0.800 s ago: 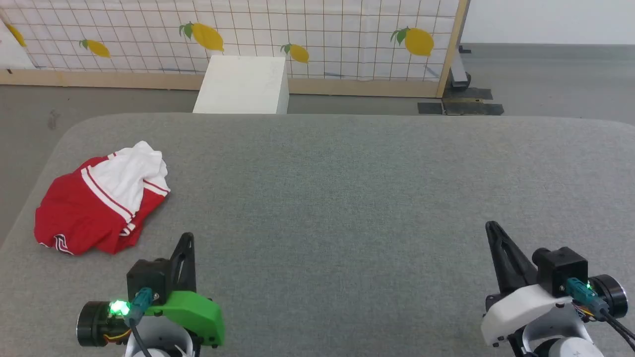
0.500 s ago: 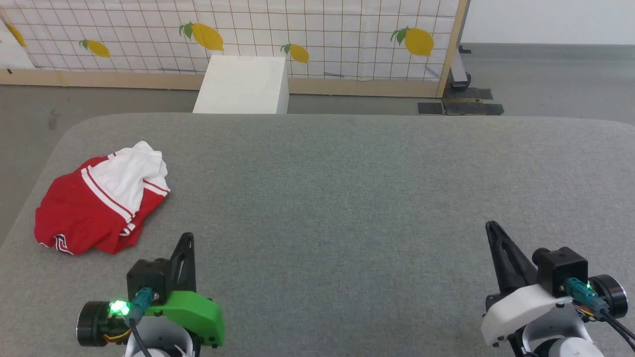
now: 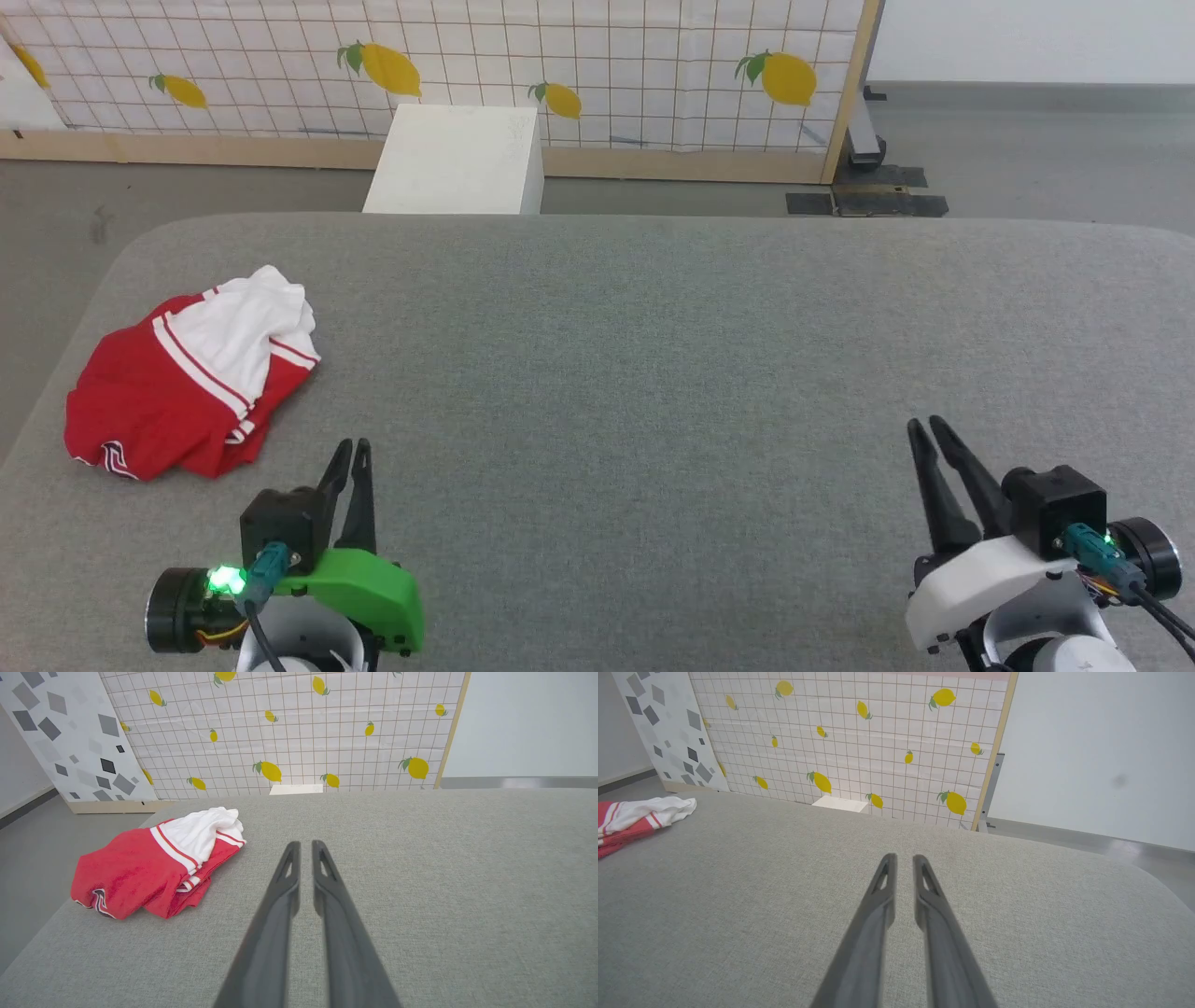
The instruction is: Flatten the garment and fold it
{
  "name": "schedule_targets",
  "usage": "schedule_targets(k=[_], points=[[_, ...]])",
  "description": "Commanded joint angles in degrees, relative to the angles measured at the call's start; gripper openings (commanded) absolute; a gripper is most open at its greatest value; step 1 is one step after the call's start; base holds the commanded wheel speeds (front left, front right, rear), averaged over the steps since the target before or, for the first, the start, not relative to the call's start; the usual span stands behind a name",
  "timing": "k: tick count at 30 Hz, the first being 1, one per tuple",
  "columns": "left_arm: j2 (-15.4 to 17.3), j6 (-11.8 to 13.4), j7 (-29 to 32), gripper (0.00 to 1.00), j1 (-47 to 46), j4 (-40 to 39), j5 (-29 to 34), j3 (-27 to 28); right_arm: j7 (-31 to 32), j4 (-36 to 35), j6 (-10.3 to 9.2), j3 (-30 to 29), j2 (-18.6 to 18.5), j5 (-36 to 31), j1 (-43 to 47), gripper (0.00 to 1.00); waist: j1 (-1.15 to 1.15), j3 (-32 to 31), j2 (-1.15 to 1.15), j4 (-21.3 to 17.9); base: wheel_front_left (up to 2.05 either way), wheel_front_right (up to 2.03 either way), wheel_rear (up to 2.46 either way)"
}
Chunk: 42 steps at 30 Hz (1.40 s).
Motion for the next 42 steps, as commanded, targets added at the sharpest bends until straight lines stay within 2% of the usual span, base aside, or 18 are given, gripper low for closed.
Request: schedule_targets(k=[1, 2, 20, 42], points=[[0.0, 0.01, -0.03, 0.0, 0.01, 0.0, 0.0, -0.02, -0.03, 0.0, -0.01, -0.01, 0.0, 0.03, 0.01, 0.0, 0.0, 0.0, 0.0, 0.0, 0.0, 0.0, 0.0], [0.0, 0.0, -0.01, 1.0, 0.0, 0.0, 0.0, -0.06, -0.01, 0.01, 0.0, 0.0, 0.0, 0.01, 0.0, 1.0, 0.0, 0.0, 0.0, 0.0, 0.0, 0.0, 0.0], [-0.01, 1.15, -2.12, 1.0, 0.61, -0.78, -0.04, -1.15, -2.1, -0.46, -0.02, -0.1, 0.02, 1.34, 0.57, 1.0, 0.0, -0.09, 0.0, 1.38, 0.0, 0.0, 0.0], [0.26, 2.46, -4.7, 1.0, 2.11, -1.86, 0.0, -2.38, -4.67, -0.61, -0.03, 0.62, 0.05, 1.7, 1.91, 1.0, 0.0, -1.29, 0.0, 8.13, 0.0, 0.0, 0.0]])
